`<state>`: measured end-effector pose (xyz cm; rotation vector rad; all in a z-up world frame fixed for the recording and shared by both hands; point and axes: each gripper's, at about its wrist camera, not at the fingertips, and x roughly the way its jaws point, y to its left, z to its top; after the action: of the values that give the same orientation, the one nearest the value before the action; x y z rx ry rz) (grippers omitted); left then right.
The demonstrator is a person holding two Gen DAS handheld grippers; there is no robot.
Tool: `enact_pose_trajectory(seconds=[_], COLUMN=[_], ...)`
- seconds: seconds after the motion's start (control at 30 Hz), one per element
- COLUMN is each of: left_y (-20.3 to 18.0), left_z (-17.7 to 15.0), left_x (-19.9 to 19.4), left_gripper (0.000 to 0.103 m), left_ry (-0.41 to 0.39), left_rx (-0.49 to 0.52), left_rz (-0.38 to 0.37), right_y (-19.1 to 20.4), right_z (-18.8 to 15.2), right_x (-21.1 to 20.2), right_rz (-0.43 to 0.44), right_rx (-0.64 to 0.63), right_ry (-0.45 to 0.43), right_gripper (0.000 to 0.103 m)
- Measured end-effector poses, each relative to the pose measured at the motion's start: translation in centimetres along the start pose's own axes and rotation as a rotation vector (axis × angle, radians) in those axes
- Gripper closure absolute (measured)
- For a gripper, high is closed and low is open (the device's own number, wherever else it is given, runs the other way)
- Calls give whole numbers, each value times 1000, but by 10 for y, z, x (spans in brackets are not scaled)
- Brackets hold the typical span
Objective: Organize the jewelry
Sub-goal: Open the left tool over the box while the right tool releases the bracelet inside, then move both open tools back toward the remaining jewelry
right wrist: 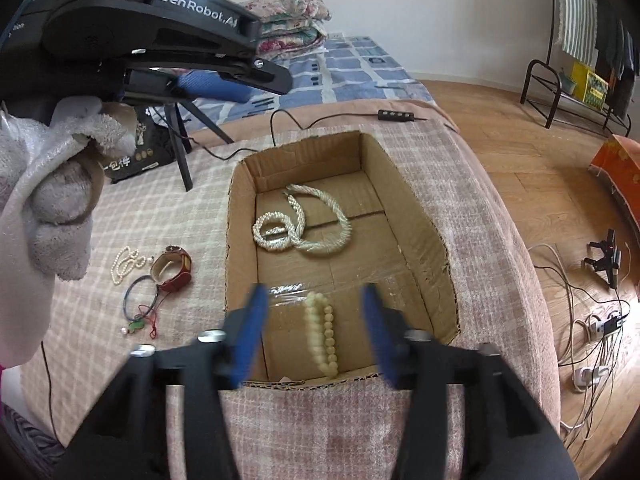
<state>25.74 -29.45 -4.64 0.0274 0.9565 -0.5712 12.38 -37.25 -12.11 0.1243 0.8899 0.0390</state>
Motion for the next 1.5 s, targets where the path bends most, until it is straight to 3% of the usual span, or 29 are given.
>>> enact_pose_trajectory(seconds=[0.17, 0.4, 0.6, 0.97, 1.23, 1.5], left_y=[3, 24, 53, 130, 168, 176], left_z=[-4, -16, -34, -79, -129, -171], left_x=[-15, -52, -104, -176, -174, -137], left_gripper=[48, 48, 48, 48, 48, 48], left_ry=[-24, -54, -106, -156, -122, 21], left_rx=[11, 27, 64, -52, -120, -137], left_rz=[33, 71, 163, 241, 199, 184], right_y=[5, 15, 27, 57, 81, 101], right_z=[3, 3, 3, 1, -3, 0], right_x=[-8, -16, -26, -35, -33, -22], right_rz=[-37, -38, -36, -21, 20, 50], right_rx=[-14, -40, -64, -131, -182, -216], right_ry=[-34, -57, -88, -141, -155, -118], right_gripper=[34, 34, 34, 34, 34, 34])
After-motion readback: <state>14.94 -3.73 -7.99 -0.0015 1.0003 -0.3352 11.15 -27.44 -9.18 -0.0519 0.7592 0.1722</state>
